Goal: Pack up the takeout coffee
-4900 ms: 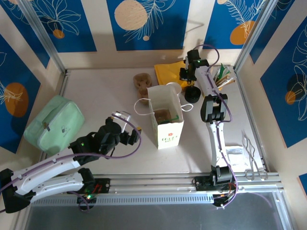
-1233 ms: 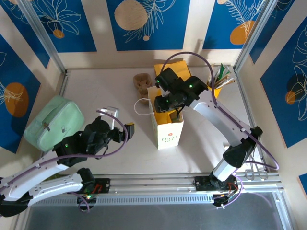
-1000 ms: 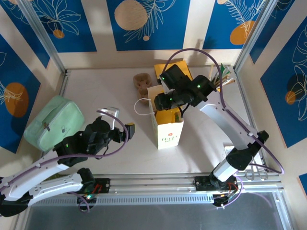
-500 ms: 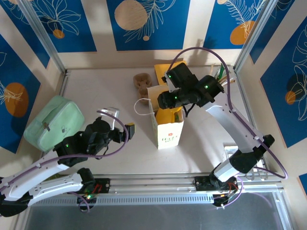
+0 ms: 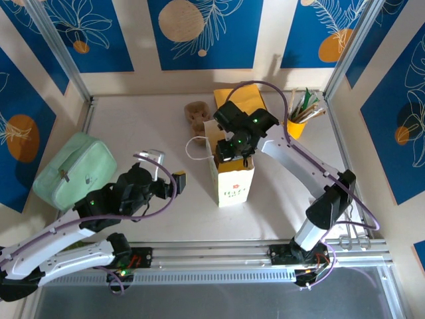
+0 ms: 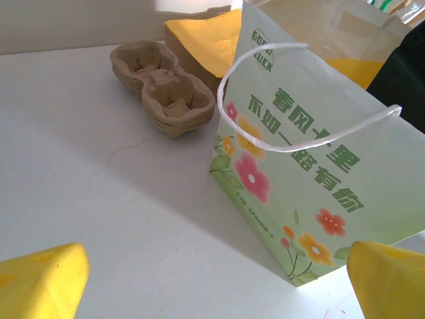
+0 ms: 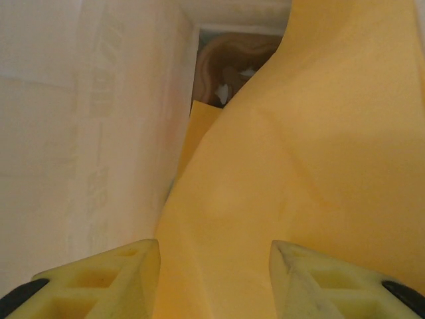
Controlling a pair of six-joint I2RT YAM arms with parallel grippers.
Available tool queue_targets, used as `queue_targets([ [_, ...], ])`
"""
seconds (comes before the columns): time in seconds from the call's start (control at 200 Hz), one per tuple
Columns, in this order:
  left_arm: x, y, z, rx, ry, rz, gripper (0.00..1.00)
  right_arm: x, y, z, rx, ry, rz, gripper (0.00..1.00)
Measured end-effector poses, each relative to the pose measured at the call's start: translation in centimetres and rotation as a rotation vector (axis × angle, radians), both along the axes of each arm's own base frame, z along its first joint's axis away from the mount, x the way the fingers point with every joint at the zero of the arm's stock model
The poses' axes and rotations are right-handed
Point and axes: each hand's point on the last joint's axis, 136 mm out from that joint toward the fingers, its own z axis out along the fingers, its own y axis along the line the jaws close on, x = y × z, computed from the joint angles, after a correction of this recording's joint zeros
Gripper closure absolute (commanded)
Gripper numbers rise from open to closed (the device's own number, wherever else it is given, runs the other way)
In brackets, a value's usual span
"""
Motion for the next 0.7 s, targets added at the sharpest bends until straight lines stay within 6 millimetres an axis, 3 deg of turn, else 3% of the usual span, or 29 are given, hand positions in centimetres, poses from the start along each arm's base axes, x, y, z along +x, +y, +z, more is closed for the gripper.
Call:
queue_targets([
  [0.105, 0.0, 0.0, 0.0, 0.000, 0.000, 0.000, 0.01, -0.2, 0.3, -0.3, -0.004, 0.016, 0.004, 0.52],
  [0.2, 0.0, 0.0, -0.1, 0.003, 0.000, 0.002, 0.01, -0.2, 0.7, 0.6, 0.015, 0.008, 0.014, 0.51],
  [0.435, 0.0, 0.1, -0.4, 0.008, 0.003, 0.003, 0.01, 1.2, 2.0, 6.6, 0.143, -0.127, 0.043, 0.50],
  [0.555, 0.0, 0.1, -0.3, 0.008, 0.003, 0.004, 0.00, 2.5, 1.0, 9.4, 0.193, -0.214, 0.031, 0.48],
  [0.7, 0.1, 0.2, -0.3, 0.010, 0.000, 0.010, 0.00, 4.8, -1.8, 12.4, 0.230, -0.333, -0.019, 0.44],
])
